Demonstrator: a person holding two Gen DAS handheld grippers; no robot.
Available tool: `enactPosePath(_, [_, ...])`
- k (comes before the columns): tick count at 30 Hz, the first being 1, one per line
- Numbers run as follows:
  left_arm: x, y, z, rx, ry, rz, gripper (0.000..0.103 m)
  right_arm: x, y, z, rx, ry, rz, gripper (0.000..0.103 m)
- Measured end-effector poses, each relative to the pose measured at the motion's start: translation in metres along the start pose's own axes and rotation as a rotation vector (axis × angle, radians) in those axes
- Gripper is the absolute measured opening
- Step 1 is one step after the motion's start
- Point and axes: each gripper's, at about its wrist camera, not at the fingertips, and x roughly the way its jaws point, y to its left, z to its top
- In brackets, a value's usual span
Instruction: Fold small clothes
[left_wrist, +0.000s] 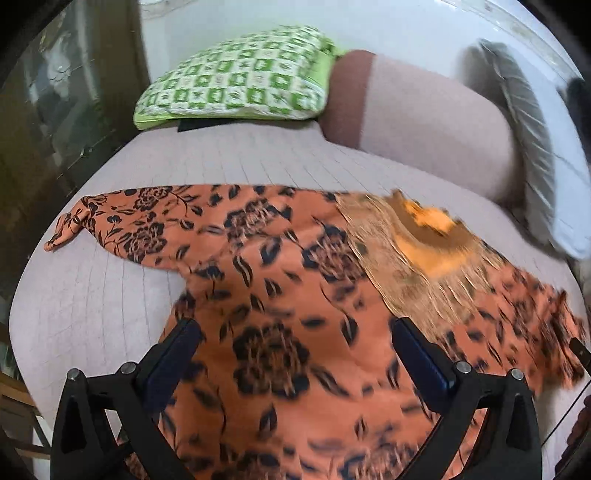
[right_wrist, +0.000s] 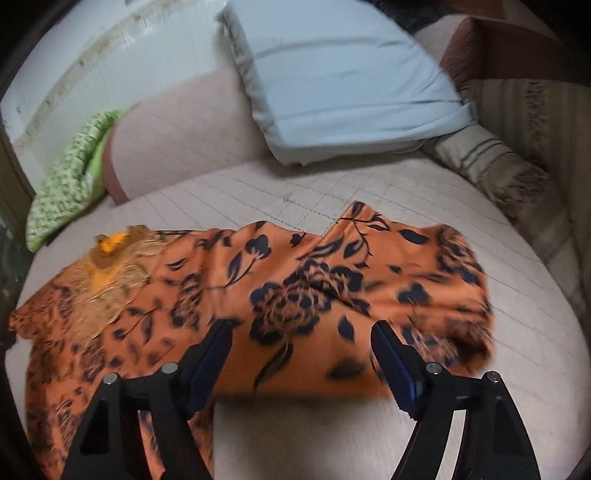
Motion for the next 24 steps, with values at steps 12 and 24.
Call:
enactPosePath(12, [0.056, 0.0, -0.002, 0.104, 0.031, 0.023, 0.102, 0.078, -0.012, 0.031, -0.045, 0.098, -0.132, 0.042])
enactPosePath(24, [0.058, 0.023, -0.009, 0.086, -0.022, 0.095, 0.099, 0.014, -0.033, 0.024, 0.339, 0.016, 0.295, 0.011])
